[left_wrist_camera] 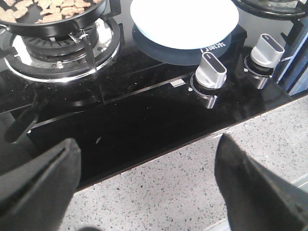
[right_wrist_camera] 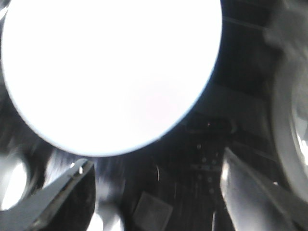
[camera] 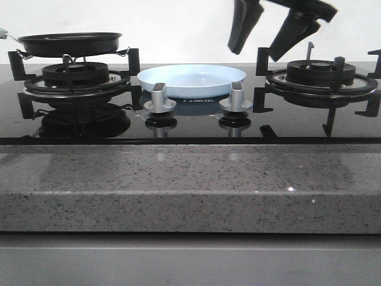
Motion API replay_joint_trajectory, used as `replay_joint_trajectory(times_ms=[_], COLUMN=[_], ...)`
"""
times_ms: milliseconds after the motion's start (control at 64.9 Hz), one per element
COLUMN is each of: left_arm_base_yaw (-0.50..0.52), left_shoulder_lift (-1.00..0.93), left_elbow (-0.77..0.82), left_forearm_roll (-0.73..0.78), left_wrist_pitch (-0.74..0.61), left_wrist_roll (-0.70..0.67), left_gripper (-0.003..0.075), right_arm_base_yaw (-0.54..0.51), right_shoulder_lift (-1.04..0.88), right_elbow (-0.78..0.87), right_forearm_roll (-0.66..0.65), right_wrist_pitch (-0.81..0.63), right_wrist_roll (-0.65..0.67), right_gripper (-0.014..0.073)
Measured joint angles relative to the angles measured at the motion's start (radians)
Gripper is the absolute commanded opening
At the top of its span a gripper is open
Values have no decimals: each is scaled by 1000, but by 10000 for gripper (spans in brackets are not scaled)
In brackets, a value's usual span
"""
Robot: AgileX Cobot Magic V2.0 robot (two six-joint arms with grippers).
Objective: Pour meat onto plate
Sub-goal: 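Lower the right gripper to the rim of the pale blue plate, then grasp the plate rim with the right gripper and lift it up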
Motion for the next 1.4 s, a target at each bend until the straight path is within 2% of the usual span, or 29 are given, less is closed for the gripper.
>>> replay_joint_trajectory(times_ms=[339,616,832,1017,1186,1402], left_arm_base_yaw=[0,0,0,0,0,0], left_shoulder_lift=[0,0,0,0,0,0], left_elbow=[0,0,0,0,0,0], left_forearm_roll=[0,-6,-6,-6,-6,-6], left_wrist_pitch=[0,0,0,0,0,0], left_wrist_roll=[2,2,2,2,2,2], left_gripper=[564,564,564,564,564,564], right_arm_base_yaw=[-18,-41,-41,-41,-41,-41], right_shoulder_lift=[232,346,372,376,378,380], right_elbow=[-303,-452,-470,-470,-470,-470], right_forearm_roll=[0,0,5,5,12,37], right_wrist_pitch=[143,159,154,152,152,152], right_wrist_roll=[-23,-35,-67,-71,-71,-71], right_gripper=[557,541,367,159,19,-69])
